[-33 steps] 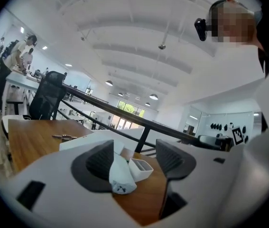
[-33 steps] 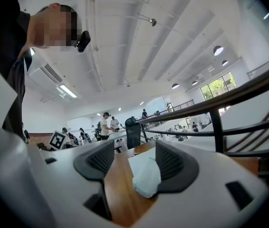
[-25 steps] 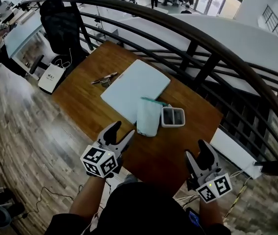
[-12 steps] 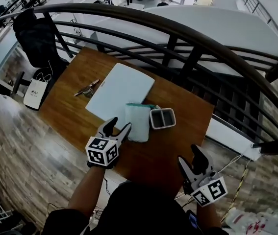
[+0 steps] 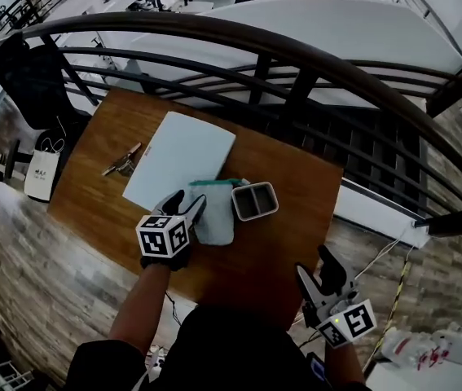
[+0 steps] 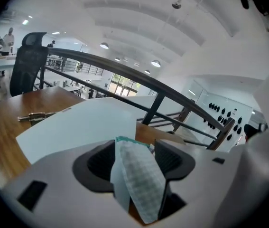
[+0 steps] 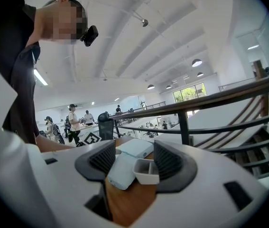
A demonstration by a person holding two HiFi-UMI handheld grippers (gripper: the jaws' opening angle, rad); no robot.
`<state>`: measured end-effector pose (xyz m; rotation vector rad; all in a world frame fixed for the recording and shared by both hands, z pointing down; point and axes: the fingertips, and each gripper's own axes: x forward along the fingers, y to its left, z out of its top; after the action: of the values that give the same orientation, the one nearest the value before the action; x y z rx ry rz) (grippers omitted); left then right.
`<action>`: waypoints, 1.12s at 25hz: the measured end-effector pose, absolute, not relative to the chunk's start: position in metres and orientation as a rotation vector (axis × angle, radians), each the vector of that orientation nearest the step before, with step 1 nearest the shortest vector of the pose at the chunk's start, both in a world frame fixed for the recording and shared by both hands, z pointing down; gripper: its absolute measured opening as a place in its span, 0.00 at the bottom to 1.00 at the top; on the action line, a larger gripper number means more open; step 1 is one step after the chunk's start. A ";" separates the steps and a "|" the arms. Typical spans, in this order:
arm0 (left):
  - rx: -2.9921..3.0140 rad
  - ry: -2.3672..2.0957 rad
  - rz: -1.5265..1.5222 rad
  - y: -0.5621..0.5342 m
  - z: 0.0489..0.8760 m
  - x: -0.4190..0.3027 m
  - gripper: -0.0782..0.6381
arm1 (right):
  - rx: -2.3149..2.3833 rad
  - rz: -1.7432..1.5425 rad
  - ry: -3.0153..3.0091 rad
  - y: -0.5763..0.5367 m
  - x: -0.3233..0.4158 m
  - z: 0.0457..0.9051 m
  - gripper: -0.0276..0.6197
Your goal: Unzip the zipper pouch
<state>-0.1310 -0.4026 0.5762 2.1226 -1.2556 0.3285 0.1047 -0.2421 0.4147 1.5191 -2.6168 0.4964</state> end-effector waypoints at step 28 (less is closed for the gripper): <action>2.059 -1.159 0.252 -0.407 0.575 -0.115 0.19 | 1.493 0.496 -2.628 -0.239 0.105 0.413 0.42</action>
<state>-0.1154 -0.4072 0.5754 2.0590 -1.1587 0.2520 0.1048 -0.2388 0.4126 1.4933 -2.6285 0.4965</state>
